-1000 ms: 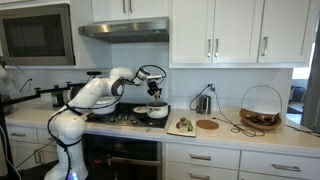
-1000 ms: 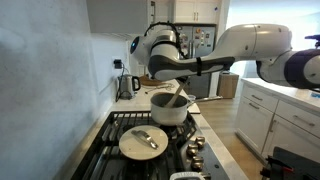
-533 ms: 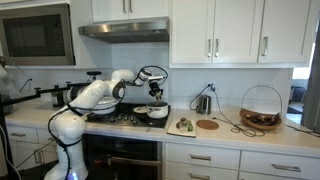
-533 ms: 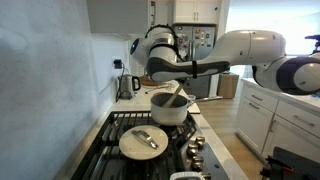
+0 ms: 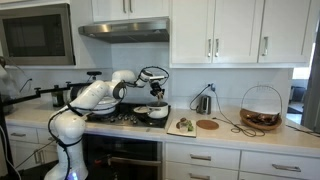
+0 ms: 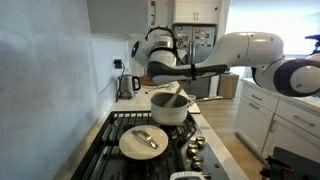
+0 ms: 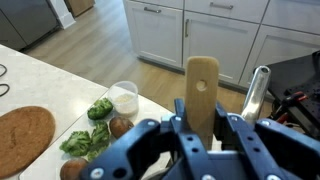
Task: Pick up the wooden spatula from the chopping board and use it to stir the contents in the pot, place the spatula back on the chopping board
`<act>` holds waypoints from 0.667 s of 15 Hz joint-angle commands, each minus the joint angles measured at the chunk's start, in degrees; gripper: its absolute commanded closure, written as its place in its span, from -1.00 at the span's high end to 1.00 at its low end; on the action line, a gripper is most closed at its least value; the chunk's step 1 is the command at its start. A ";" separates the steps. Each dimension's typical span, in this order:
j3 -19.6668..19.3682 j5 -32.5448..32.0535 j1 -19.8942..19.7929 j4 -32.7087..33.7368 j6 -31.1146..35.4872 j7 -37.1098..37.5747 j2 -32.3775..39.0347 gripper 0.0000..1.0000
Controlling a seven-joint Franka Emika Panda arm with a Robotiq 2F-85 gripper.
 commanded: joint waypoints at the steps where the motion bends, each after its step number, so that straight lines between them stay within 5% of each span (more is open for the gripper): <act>1: -3.67 -0.03 1.12 0.25 -0.92 -2.44 -0.81 -0.86; 10: -5.99 -0.57 2.54 -0.44 -3.18 -7.44 -3.05 -0.86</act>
